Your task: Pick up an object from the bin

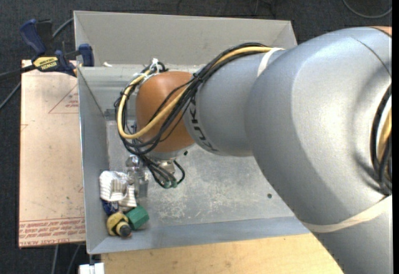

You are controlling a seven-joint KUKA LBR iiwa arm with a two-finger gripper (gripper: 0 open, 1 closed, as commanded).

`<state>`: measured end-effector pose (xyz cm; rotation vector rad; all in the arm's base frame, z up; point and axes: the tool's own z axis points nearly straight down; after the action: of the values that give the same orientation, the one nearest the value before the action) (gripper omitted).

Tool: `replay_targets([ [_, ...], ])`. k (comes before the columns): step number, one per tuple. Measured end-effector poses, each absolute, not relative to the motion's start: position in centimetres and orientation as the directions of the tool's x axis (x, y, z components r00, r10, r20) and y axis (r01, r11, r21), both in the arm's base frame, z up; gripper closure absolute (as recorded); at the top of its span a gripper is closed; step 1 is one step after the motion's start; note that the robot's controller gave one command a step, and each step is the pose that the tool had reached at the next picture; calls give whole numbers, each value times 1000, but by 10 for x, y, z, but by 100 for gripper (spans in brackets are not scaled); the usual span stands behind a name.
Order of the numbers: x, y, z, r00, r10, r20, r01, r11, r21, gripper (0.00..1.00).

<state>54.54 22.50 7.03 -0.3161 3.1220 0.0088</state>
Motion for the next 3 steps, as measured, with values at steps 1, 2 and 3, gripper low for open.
replay_targets([
  [1, 552, 231, 85, -977, -211, -8, -211, 977, 6, 100],
  [2, 560, 222, 164, -976, -217, -7, -217, 976, 6, 100],
  [3, 560, 222, 164, -976, -218, -7, -218, 976, 6, 100],
])
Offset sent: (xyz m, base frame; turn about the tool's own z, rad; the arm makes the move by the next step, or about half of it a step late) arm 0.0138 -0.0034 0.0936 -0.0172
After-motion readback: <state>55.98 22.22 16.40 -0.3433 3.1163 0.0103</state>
